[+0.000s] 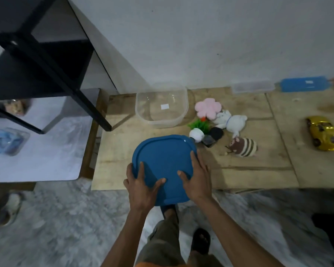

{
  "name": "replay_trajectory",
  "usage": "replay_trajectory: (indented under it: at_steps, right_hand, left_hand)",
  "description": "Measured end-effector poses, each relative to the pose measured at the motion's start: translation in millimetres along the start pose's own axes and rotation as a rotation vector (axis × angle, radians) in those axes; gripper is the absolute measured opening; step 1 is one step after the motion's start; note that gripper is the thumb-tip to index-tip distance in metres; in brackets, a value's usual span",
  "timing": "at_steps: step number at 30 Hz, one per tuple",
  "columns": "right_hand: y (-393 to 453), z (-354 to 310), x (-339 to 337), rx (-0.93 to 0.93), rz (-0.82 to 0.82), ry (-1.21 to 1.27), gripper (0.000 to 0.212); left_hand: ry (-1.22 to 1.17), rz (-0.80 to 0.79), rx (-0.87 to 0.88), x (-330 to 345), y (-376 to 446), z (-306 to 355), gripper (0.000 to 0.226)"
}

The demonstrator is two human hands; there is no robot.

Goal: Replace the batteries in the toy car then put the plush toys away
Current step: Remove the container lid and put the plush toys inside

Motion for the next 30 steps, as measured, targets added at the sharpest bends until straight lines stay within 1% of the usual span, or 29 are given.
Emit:
replay_trajectory:
  at_steps: [4, 12, 17, 22, 27, 28, 30]
  right_hand:
    - [1, 1, 17, 0.052, -0.052, -0.01, 0.079]
    - [37, -2, 66, 0.14, -0.04, -0.076, 0.081]
    - [48, 2, 85, 0.159, -0.058, -0.166, 0.081]
    - [51, 2, 93, 0.16, -0.105, -0.228, 0.081]
    - [53, -3, 84, 0.136, -0.12, -0.215, 0.072]
    - [53, -4, 78, 0.14, -0.098, -0.179, 0.068]
    - [55, -3, 64, 0.161, -0.002, -0.083, 0.06]
  left_hand:
    - [0.064, -0.052, 0.007, 1, 11, -10, 0.099]
    - [0.101, -0.168, 0.034, 31, 76, -28, 0.095]
    - [0.208, -0.235, 0.085, 44, 101, -38, 0.093]
    - [0.335, -0.281, 0.094, 47, 107, -45, 0.082]
    - [0.37, -0.282, 0.096, 46, 106, -48, 0.077]
    - [0.377, -0.267, 0.105, 46, 105, -46, 0.076]
    - [0.348, -0.229, 0.139, 47, 101, -36, 0.075]
Point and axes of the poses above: each hand's wrist, its own y-axis towards the middle knuckle, its own x-axis out of the palm, z = x × y, the point moved 1 cm from there along y, towards the middle knuckle, and after that the axes turned 15 degrees about z, right-handed, at the moved point
